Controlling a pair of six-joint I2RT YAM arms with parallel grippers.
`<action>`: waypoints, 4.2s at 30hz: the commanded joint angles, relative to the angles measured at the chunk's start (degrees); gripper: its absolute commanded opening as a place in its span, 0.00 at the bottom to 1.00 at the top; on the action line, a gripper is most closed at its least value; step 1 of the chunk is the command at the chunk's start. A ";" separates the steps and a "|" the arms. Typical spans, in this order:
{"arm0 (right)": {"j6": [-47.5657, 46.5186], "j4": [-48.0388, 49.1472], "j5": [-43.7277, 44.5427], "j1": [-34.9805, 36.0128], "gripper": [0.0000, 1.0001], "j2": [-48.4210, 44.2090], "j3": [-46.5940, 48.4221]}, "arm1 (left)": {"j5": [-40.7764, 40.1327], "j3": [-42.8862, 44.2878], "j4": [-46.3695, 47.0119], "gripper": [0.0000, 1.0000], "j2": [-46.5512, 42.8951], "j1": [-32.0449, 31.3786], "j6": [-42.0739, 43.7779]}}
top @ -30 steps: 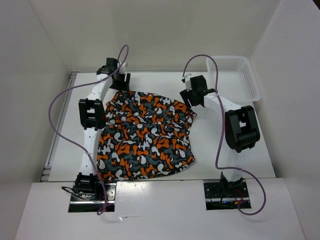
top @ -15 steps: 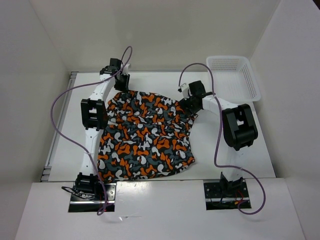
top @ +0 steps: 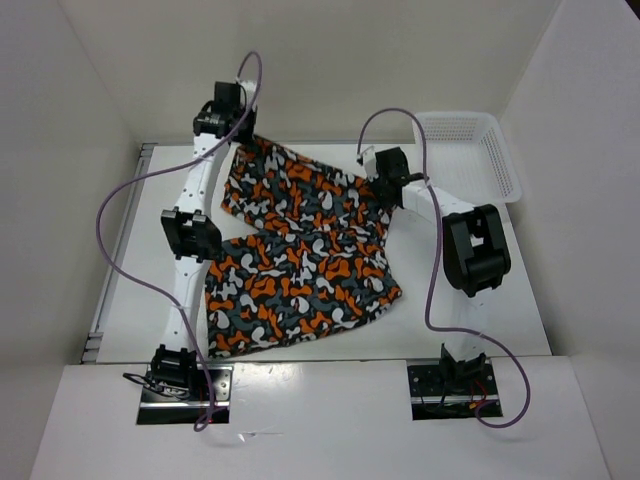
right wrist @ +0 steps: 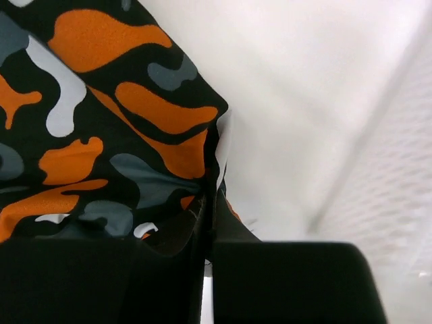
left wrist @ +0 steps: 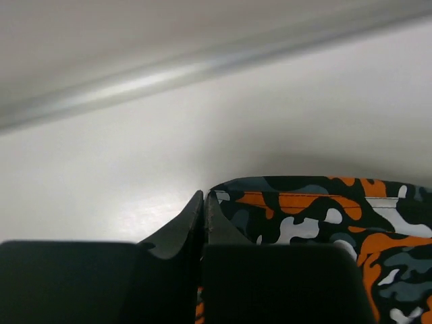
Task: Fold and stack the shorts
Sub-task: Fold the shorts
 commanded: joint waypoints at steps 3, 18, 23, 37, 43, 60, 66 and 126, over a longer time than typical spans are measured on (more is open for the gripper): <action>-2.79 4.09 5.42 0.80 0.00 -5.13 9.79 | -6.25 13.96 -3.78 0.00 -6.97 0.05 0.21; -12.46 1.64 7.96 9.50 0.00 -24.56 -11.65 | 0.51 7.66 -24.82 0.05 -19.61 3.47 0.21; -13.07 1.63 7.44 9.50 0.00 -26.59 -13.15 | 1.41 -28.50 -16.88 0.08 -36.92 2.24 0.21; -21.58 -12.41 -2.66 10.20 0.00 -27.65 -8.85 | -7.67 -71.40 -8.02 0.01 -68.24 -1.28 0.21; -29.50 -21.37 -6.00 10.73 0.00 -28.96 -6.82 | 8.29 -70.33 -21.72 0.03 -72.36 -1.28 0.21; -41.72 -28.87 -2.76 21.81 0.00 -35.03 -27.64 | 1.23 -99.77 -24.82 0.00 -79.04 -14.38 0.21; -49.18 -30.45 -5.84 20.49 0.00 -43.81 -27.65 | 2.45 -97.24 -24.82 0.00 -80.89 -10.68 0.21; 1.07 -7.42 -4.26 16.80 0.41 13.59 37.58 | -7.92 -59.42 12.80 0.74 -29.56 2.76 0.21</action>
